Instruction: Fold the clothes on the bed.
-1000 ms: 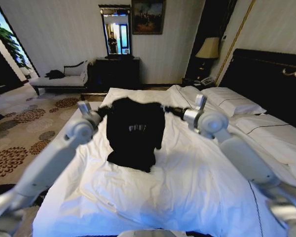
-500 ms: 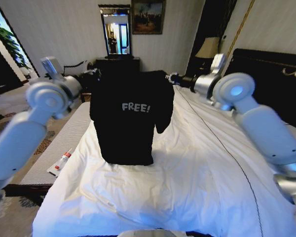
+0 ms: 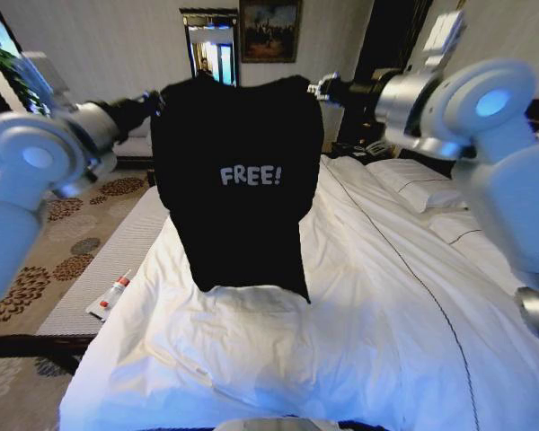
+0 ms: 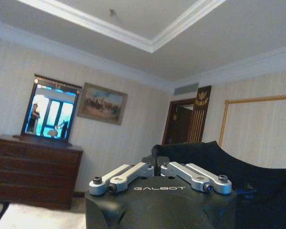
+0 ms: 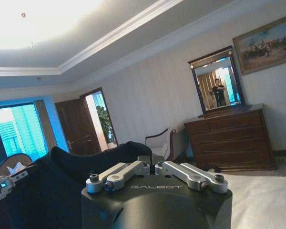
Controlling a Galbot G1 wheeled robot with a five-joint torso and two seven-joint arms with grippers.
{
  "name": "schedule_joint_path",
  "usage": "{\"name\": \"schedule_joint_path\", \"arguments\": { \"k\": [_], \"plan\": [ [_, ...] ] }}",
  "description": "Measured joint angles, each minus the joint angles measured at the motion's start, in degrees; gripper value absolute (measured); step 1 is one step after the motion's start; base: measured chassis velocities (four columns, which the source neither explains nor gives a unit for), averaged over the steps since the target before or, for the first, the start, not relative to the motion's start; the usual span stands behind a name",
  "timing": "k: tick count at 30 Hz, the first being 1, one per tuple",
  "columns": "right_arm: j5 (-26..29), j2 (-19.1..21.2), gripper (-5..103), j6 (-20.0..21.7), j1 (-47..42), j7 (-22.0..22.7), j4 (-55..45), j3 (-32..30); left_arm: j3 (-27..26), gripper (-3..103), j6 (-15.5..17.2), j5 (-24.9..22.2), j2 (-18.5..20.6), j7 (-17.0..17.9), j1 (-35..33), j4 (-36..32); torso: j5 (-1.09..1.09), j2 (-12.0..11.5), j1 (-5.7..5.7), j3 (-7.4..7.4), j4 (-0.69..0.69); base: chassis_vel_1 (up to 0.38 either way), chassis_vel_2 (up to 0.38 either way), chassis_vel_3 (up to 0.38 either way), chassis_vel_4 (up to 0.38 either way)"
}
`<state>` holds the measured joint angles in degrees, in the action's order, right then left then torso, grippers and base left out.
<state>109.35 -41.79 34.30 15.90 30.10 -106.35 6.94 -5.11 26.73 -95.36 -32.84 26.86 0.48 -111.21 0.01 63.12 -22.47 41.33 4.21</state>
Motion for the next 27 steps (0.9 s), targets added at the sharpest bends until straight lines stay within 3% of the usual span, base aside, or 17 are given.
{"name": "schedule_joint_path", "arguments": {
  "k": [10,14,15,19,21,27],
  "plan": [
    [2.12,2.53,0,-0.02,-0.31,0.69,-3.06,-0.75,-0.13,1,0.31,-1.5,2.68,0.01,0.55,-3.64,0.0,0.0,0.0,0.0,0.01,0.0,0.0,0.0,0.0],
    [4.7,3.97,0,-0.71,-1.16,2.4,-7.85,-1.83,-7.3,1,0.49,-5.17,8.87,-1.2,-6.37,-7.93,-0.01,0.0,0.0,0.0,-0.01,0.0,0.0,0.0,0.0],
    [4.7,3.97,0,-0.71,-1.16,2.4,-7.85,-1.83,-7.3,1,0.49,-5.17,8.87,-1.2,-6.37,-7.93,-0.01,0.0,0.0,0.0,-0.01,0.0,0.0,0.0,0.0],
    [9.76,6.3,0,-1.22,-1.4,4.4,-14.0,-4.21,-15.97,1,-0.47,-8.26,16.21,-2.65,-12.98,-11.7,-0.04,0.0,0.01,-0.01,-0.05,0.0,0.0,0.0,0.0],
    [10.5,6.92,0,-1.32,-1.69,4.63,-14.99,-4.91,-16.56,1,-0.61,-8.85,17.03,-2.67,-13.23,-12.12,-0.04,0.0,0.01,-0.01,-0.05,0.0,0.0,0.0,0.0],
    [16.68,14.52,0,-1.3,-8.58,5.18,-21.97,-14.42,-19.33,1,-1.45,-15.4,24.91,-3.13,-13.49,-16.02,0.0,0.01,0.0,-0.01,0.01,0.0,0.0,0.0,0.0]
  ]
}}
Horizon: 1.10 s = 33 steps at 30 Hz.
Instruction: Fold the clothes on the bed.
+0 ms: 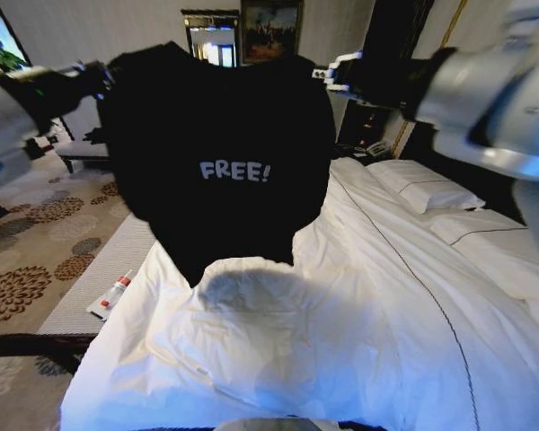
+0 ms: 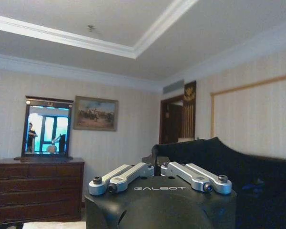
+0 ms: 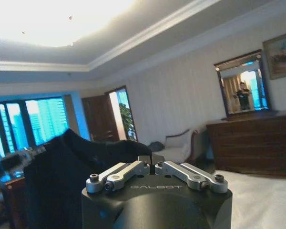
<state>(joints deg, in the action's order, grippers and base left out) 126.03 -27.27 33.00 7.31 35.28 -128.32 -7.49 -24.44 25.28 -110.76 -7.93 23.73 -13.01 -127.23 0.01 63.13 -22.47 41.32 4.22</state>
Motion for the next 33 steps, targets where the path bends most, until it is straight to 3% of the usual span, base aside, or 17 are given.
{"name": "schedule_joint_path", "arguments": {
  "k": [1,3,5,8,13,15,23,29,30,33],
  "plan": [
    [1.29,3.45,0,0.31,-4.95,-0.67,-2.29,-5.27,-0.74,1,-1.07,-0.64,3.52,-0.7,-1.21,-1.72,0.02,0.0,-0.01,0.0,0.01,0.0,0.0,0.0,0.0],
    [2.41,7.87,0,-0.01,-9.72,-1.48,-5.16,-9.4,-1.38,1,-2.22,-1.31,6.84,-1.1,-2.37,-3.22,0.05,0.0,0.0,-0.01,0.01,0.0,0.0,0.0,0.0],
    [2.8,8.86,0,-0.29,-10.44,-1.49,-6.01,-10.07,-1.68,1,-2.35,-1.72,7.42,-1.08,-2.54,-3.52,0.05,0.0,0.01,-0.01,0.02,0.0,0.0,0.0,0.0],
    [6.0,11.42,0,-1.4,-10.74,-0.53,-9.24,-11.72,-8.41,1,-1.74,-5.85,9.78,0.04,-6.04,-5.09,-0.02,0.01,0.01,-0.01,-0.03,0.0,0.0,0.0,0.0],
    [9.86,15.18,0,-1.53,-10.45,-0.3,-11.43,-13.64,-11.22,1,-0.15,-7.84,10.87,1.26,-7.82,-6.12,-0.02,0.0,-0.01,0.0,-0.05,0.0,0.0,0.0,0.0],
    [13.66,17.95,0,-1.71,-10.38,0.44,-12.72,-15.78,-11.34,1,1.95,-8.97,10.06,3.07,-8.97,-6.63,-0.01,0.0,-0.01,0.0,0.0,0.0,0.0,0.0,0.0],
    [23.96,23.14,0,-1.24,-10.2,2.19,-15.0,-20.75,-13.86,1,4.79,-12.14,8.5,7.62,-10.53,-9.04,-0.02,0.0,-0.01,0.0,-0.02,0.0,0.0,0.0,0.0],
    [24.64,22.7,0,-0.85,-11.1,3.21,-15.21,-20.08,-15.15,1,6.01,-13.41,7.16,11.21,-13.54,-11.23,0.0,0.0,0.0,0.0,-0.01,0.0,0.0,0.0,0.0],
    [23.02,20.95,0,-0.88,-12.46,4.01,-15.21,-19.04,-15.58,1,6.53,-13.3,5.45,13.29,-16.21,-12.1,-0.01,0.0,0.0,0.0,-0.01,0.0,0.0,0.0,0.0],
    [20.17,18.28,0,-1.22,-14.66,5.04,-15.18,-17.49,-14.28,1,6.76,-11.87,3.58,14.81,-18.69,-12.95,-0.03,0.0,-0.01,0.01,-0.02,0.0,0.0,0.0,0.0]
  ]
}}
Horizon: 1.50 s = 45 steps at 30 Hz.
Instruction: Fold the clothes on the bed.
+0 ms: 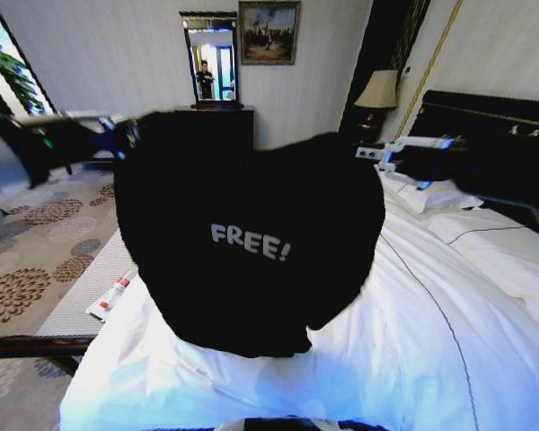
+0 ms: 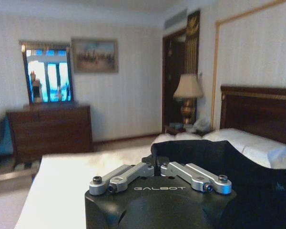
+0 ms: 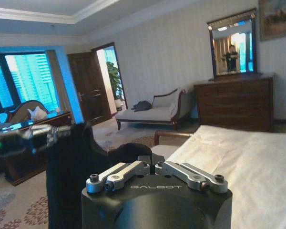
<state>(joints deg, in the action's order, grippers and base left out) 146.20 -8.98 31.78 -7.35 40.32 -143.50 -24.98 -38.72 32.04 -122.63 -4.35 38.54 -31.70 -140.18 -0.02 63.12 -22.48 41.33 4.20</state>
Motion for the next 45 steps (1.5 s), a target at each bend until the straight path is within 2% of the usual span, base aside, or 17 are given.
{"name": "schedule_joint_path", "arguments": {
  "k": [1,4,6,7,9,12,13,17,18,22,25,31,33,36,39,42,45],
  "plan": [
    [-3.47,-2.5,0,-0.29,-2.33,0.46,0.05,1.23,1.24,1,-0.02,1.72,-1.52,0.4,-1.5,-0.37,0.01,-0.01,-0.01,0.0,-0.01,0.0,0.0,0.0,0.0],
    [-8.12,-4.96,0,-0.42,-6.03,0.22,0.1,1.96,2.79,1,-0.12,3.82,-3.53,0.71,-2.77,-0.7,0.02,-0.01,-0.01,0.01,-0.02,0.0,0.0,0.0,0.0],
    [-14.45,-8.58,0,-0.18,-12.52,-0.53,1.2,2.76,4.97,1,-0.33,8.36,-6.48,0.88,-5.62,-0.96,0.02,-0.01,-0.01,0.0,0.01,0.0,0.0,0.0,0.0],
    [-14.45,-8.58,0,-0.18,-12.52,-0.53,1.2,2.76,4.97,1,-0.33,8.36,-6.48,0.88,-5.62,-0.96,0.02,-0.01,-0.01,0.0,0.01,0.0,0.0,0.0,0.0],
    [-18.05,-11.0,0,0.33,-16.52,-1.04,3.49,3.37,6.86,1,-0.7,13.22,-8.3,0.76,-7.96,-0.76,0.02,-0.01,0.0,0.0,-0.01,0.0,0.0,0.0,0.0],
    [-26.38,-15.9,0,1.21,-21.6,-3.46,8.94,6.25,15.29,1,-1.77,23.94,-13.58,0.48,-8.6,1.18,0.01,-0.01,-0.01,0.0,0.01,0.0,0.0,0.0,0.0],
    [-26.38,-15.9,0,1.21,-21.6,-3.46,8.94,6.25,15.29,1,-1.77,23.94,-13.58,0.48,-8.6,1.18,0.01,-0.01,-0.01,0.0,0.01,0.0,0.0,0.0,0.0],
    [-36.86,-22.71,0,2.3,-22.49,-6.62,16.23,14.2,27.44,1,-2.47,35.51,-21.48,0.94,-7.58,6.5,0.03,-0.01,-0.01,0.01,-0.01,0.0,0.0,0.0,0.0],
    [-36.86,-22.71,0,2.3,-22.49,-6.62,16.23,14.2,27.44,1,-2.47,35.51,-21.48,0.94,-7.58,6.5,0.03,-0.01,-0.01,0.01,-0.01,0.0,0.0,0.0,0.0],
    [-45.4,-28.59,0,2.67,-24.67,-9.4,23.98,18.52,35.84,1,-2.71,43.8,-28.54,-1.24,-7.0,15.97,0.01,-0.01,-0.01,0.01,0.0,0.0,0.0,0.0,0.0],
    [-48.54,-30.66,0,2.69,-25.52,-10.53,27.04,19.74,38.42,1,-2.92,46.45,-31.14,-2.28,-6.64,19.49,0.01,-0.01,-0.01,0.0,0.0,0.0,0.0,0.0,0.0],
    [-59.87,-38.42,0,2.57,-25.25,-15.66,38.76,24.67,45.45,1,-4.07,54.2,-40.68,-5.65,-4.3,30.51,0.04,-0.01,0.0,0.0,0.01,0.0,0.0,0.0,0.0],
    [-61.12,-39.38,0,2.47,-24.53,-16.38,40.56,25.52,46.06,1,-4.35,55.29,-41.66,-6.44,-3.92,32.15,0.01,-0.01,0.0,0.0,0.02,0.0,0.0,0.0,0.0],
    [-65.06,-43.04,0,1.18,-20.54,-19.32,49.45,29.45,47.33,1,-5.37,59.27,-45.7,-9.05,-1.5,40.64,0.02,-0.01,0.0,0.0,-0.04,0.0,0.0,0.0,0.0],
    [-68.16,-44.68,0,-0.32,-18.69,-21.66,54.41,31.11,48.11,1,-5.42,60.73,-48.25,-9.22,0.73,45.32,-0.01,-0.01,0.0,0.0,-0.03,0.0,0.0,0.0,0.0],
    [-74.34,-48.62,0,-4.23,-15.22,-25.67,64.31,33.06,49.55,1,-5.98,63.96,-55.01,-9.88,7.54,55.42,0.02,-0.01,-0.01,0.01,0.03,0.0,0.0,0.0,0.0],
    [-76.27,-50.95,0,-5.98,-13.55,-26.5,68.42,33.37,49.83,1,-6.32,65.21,-58.13,-10.77,10.75,60.85,0.04,-0.01,-0.02,0.0,0.04,0.0,0.0,0.0,0.0]
  ]
}}
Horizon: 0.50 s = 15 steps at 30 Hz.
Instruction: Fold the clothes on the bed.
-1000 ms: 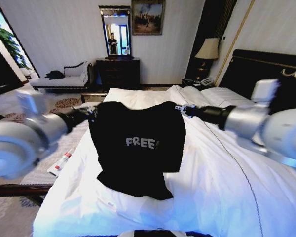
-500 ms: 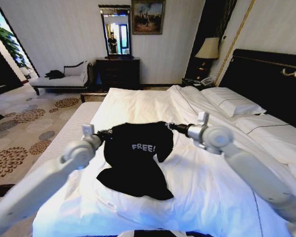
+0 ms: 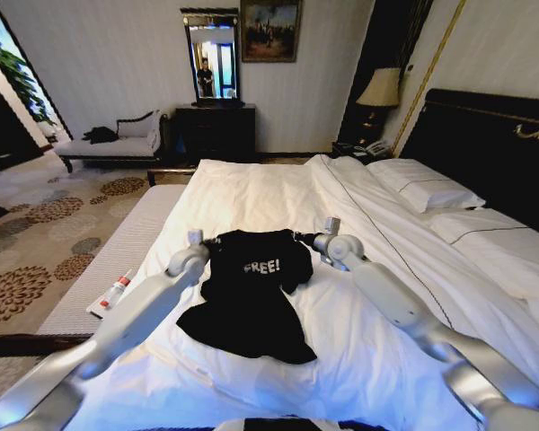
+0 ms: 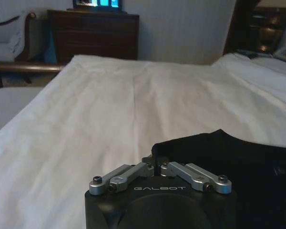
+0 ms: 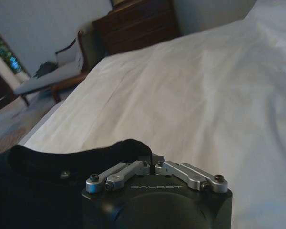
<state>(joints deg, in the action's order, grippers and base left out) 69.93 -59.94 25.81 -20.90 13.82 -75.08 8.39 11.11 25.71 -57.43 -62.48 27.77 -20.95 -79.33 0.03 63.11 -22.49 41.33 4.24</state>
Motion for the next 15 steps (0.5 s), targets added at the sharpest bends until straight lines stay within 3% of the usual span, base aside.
{"name": "schedule_joint_path", "arguments": {
  "k": [1,7,15],
  "plan": [
    [-1.82,-1.65,0,-1.39,1.29,-0.75,3.13,0.33,0.27,1,-0.44,1.12,-2.35,-1.05,2.29,4.81,0.0,0.0,0.0,0.0,0.01,0.0,0.0,0.0,0.0],
    [-6.62,-6.28,0,-5.67,6.36,-3.42,13.4,3.46,-0.02,1,-2.08,5.21,-7.77,-4.53,5.61,16.19,-0.03,-0.01,0.01,0.01,-0.06,0.0,0.0,0.0,0.0],
    [-9.85,-12.85,0,-8.75,11.97,-5.58,25.36,5.88,-2.44,1,-3.49,8.34,-12.01,-6.15,7.79,23.84,-0.03,0.0,0.02,0.0,-0.06,0.0,0.0,0.0,0.0]
  ]
}}
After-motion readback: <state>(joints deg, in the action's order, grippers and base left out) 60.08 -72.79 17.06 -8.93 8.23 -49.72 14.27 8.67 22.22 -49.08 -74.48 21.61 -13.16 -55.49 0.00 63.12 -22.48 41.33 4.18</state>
